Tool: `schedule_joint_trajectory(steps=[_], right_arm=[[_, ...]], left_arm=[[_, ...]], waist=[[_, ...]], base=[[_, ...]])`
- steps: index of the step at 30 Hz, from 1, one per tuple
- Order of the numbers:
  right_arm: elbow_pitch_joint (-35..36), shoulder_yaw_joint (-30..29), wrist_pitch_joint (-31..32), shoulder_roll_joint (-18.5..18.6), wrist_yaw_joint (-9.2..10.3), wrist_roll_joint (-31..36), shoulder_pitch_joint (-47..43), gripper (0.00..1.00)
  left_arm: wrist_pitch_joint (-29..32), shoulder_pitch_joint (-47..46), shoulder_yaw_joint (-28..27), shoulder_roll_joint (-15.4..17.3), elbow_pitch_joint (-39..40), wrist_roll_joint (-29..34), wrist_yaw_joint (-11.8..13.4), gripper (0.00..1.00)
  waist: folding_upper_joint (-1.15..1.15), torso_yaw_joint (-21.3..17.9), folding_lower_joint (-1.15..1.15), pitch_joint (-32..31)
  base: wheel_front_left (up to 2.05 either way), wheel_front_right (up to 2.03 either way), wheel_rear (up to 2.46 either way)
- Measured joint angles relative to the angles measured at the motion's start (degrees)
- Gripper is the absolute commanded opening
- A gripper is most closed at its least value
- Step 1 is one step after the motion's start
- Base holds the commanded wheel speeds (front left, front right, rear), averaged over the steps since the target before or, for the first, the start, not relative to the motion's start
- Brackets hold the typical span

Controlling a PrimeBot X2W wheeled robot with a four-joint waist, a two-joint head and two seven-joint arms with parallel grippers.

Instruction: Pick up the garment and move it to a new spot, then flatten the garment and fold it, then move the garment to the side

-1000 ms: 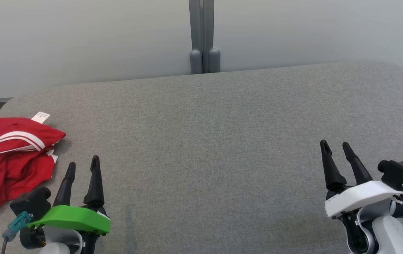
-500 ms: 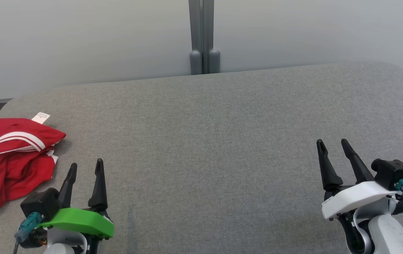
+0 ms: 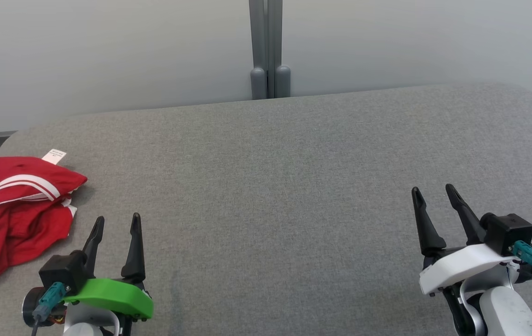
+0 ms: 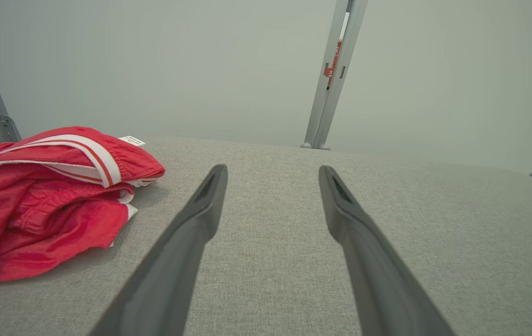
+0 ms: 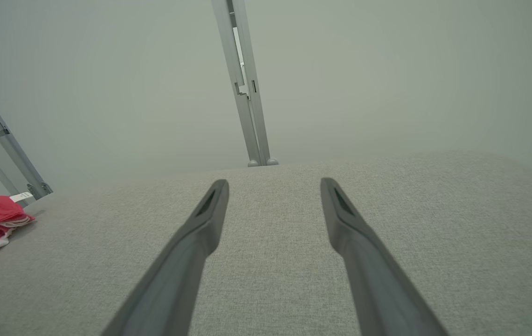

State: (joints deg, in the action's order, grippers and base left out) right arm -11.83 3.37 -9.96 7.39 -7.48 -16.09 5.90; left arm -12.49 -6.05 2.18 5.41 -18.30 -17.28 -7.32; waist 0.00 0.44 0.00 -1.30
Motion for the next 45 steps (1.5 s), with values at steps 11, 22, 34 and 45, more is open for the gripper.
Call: schedule_joint_trajectory(steps=[11,22,34,45], right_arm=[[-0.3,0.0,-1.2,-0.3,0.00,3.5,-0.5,1.00],[-0.6,-0.2,-2.3,-0.7,-0.01,6.6,-0.7,1.00],[-0.8,-0.6,-2.6,-1.1,-0.01,7.1,-0.8,1.00],[-0.2,-0.2,-3.0,-2.2,-0.01,6.2,-0.9,1.00]], left_arm=[[-1.2,-0.1,0.2,-0.2,-1.1,2.8,-0.1,1.00],[-2.3,-0.5,0.3,-0.2,-2.0,6.3,-0.1,1.00],[-2.5,-0.8,0.2,-0.2,-2.4,6.5,-0.1,1.00],[-2.6,-2.6,-0.2,-0.7,-3.2,6.1,-0.1,1.00]], waist=[[0.00,0.1,0.00,-0.1],[0.00,0.4,0.00,-0.3],[0.00,0.9,0.00,-0.1],[0.00,5.7,0.00,0.1]], base=[[0.00,0.00,0.00],[0.00,0.00,0.00],[0.00,0.00,0.00],[0.00,0.00,0.00]])
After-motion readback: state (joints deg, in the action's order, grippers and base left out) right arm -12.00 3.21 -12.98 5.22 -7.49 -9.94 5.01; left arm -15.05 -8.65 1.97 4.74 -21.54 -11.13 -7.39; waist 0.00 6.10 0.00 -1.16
